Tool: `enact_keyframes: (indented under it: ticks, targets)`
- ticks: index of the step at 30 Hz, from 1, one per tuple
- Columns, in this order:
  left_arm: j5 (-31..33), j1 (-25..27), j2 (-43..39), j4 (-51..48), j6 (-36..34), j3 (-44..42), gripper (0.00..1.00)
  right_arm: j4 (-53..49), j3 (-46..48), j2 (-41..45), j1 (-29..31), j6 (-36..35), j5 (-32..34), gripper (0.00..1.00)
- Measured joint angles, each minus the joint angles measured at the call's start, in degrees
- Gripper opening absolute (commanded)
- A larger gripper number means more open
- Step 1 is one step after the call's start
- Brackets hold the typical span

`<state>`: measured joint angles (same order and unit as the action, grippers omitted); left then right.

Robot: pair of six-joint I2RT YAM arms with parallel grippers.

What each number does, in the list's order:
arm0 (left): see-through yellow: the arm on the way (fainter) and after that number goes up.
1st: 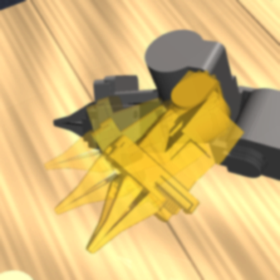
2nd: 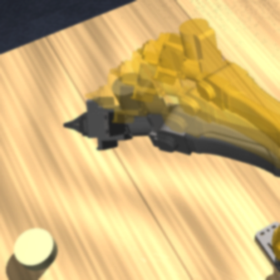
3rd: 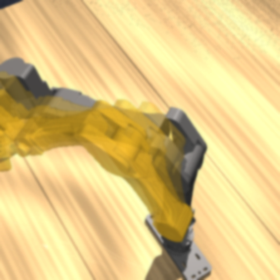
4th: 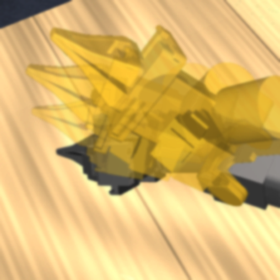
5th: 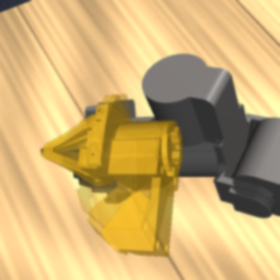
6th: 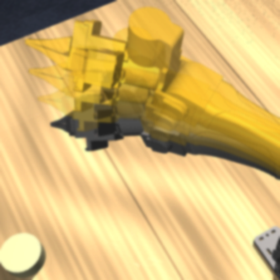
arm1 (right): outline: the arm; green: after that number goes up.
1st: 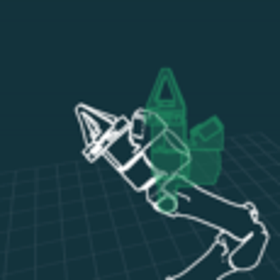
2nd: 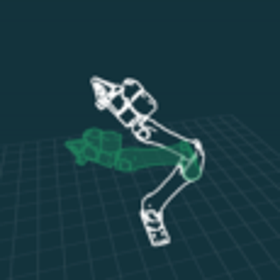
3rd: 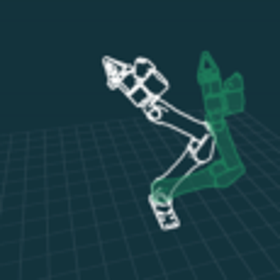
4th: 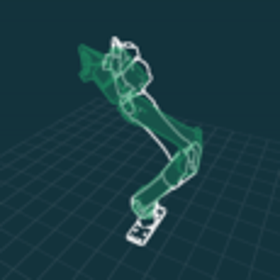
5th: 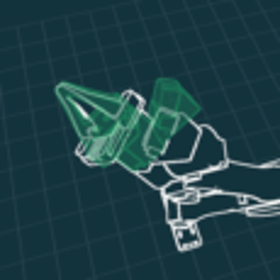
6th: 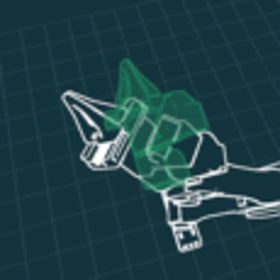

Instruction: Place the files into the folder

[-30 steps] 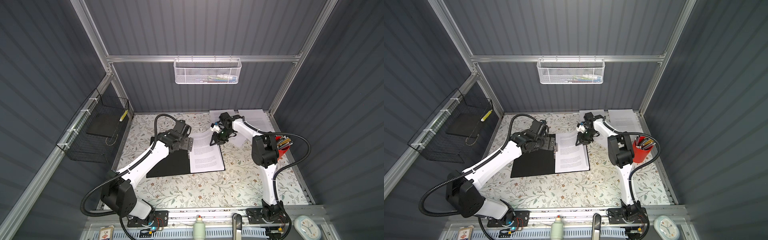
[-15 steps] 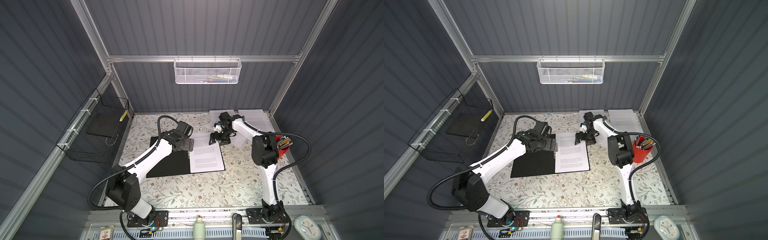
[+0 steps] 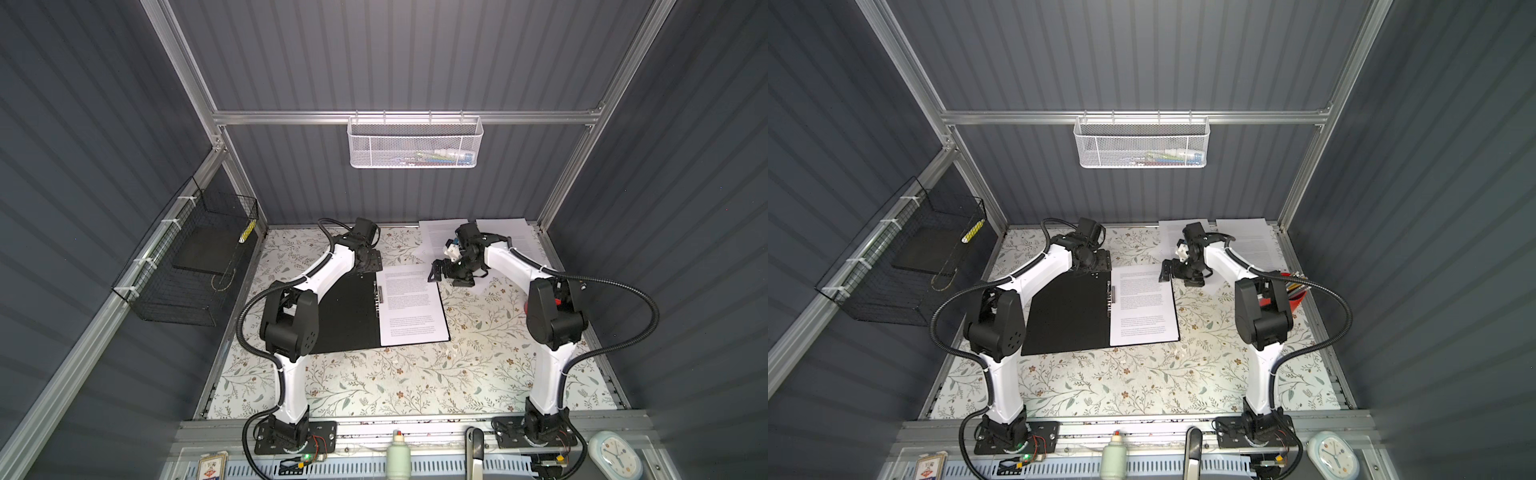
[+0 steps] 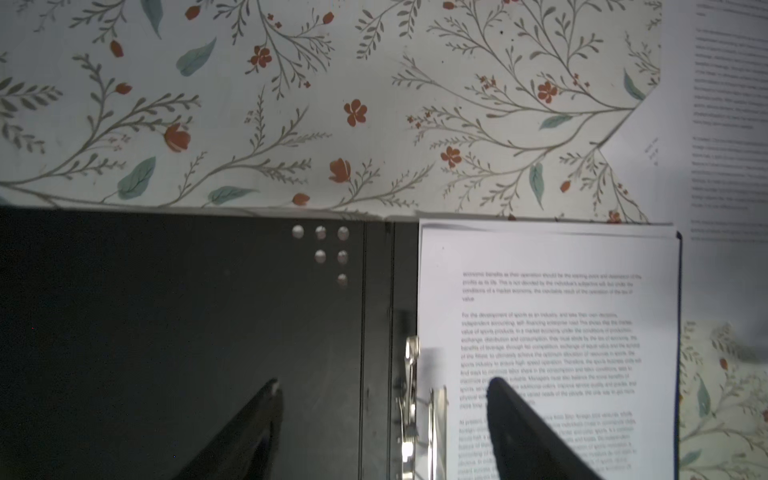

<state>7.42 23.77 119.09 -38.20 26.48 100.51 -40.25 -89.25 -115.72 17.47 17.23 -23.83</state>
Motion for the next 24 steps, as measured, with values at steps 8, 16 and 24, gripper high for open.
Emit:
enact_keyframes:
  ticks: [8, 16, 24]
  targets:
    - [-6.1, -0.2, 13.2, 1.8, -3.8, 12.9, 0.75, 6.1, 9.9, 1.0, -0.1, 3.1, -4.1, 0.99]
    - [-9.2, -0.3, 20.3, 2.3, -6.2, 21.0, 0.75, 9.5, 13.3, 3.0, -0.2, 4.1, -5.7, 0.99]
    - [-12.0, -1.0, 23.6, 2.3, -6.8, 23.5, 0.75, 11.2, 15.3, 3.4, -0.3, 5.1, -7.3, 0.99]
